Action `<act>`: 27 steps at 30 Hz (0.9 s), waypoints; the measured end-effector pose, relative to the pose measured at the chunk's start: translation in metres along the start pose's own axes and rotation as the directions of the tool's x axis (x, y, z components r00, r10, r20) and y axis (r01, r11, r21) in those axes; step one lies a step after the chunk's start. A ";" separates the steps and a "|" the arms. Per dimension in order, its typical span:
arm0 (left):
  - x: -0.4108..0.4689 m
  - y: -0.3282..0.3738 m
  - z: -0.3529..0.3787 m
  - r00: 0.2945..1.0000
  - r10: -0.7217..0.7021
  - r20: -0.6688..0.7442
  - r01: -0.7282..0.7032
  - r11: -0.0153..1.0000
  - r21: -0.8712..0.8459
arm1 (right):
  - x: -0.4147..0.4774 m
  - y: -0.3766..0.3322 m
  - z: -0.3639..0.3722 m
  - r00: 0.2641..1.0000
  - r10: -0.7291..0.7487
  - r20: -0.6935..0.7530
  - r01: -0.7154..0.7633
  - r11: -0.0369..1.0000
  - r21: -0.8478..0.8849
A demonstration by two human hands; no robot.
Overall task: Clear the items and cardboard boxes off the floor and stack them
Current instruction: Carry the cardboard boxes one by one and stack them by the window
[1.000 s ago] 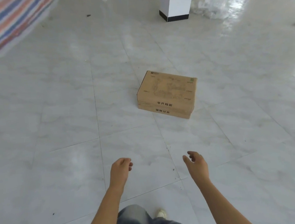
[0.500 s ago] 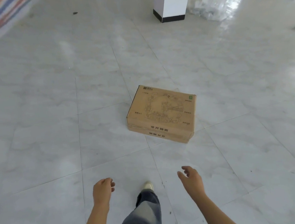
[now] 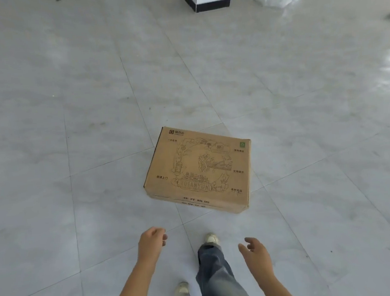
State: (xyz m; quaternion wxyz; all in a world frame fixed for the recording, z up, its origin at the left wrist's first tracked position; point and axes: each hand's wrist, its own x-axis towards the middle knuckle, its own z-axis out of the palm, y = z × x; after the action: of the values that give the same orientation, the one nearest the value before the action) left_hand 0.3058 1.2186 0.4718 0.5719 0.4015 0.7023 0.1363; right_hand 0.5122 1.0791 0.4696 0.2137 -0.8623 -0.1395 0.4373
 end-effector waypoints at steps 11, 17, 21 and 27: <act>0.163 0.036 0.078 0.991 -0.122 -0.061 0.118 0.990 -0.072 | 0.204 -0.074 0.007 0.999 0.004 0.048 -0.003 1.000 -0.020; 0.323 -0.013 0.096 0.980 -0.140 -0.139 0.150 0.986 0.067 | 0.347 -0.017 0.073 0.978 0.205 -0.030 -0.207 0.975 -0.075; 0.423 -0.052 0.091 0.954 -0.162 -0.252 0.190 0.977 0.092 | 0.424 0.034 0.097 0.918 0.370 -0.140 -0.370 0.929 0.029; 0.533 -0.081 0.087 0.915 -0.159 -0.372 0.204 0.975 0.085 | 0.501 0.074 0.107 0.914 0.393 -0.103 -0.357 0.898 0.256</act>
State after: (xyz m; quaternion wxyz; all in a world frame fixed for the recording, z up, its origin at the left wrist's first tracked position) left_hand 0.3396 1.5275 0.0226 0.4170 0.3365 0.8370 0.1111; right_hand 0.7188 1.2552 0.0287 0.2343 -0.8728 0.0984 0.4167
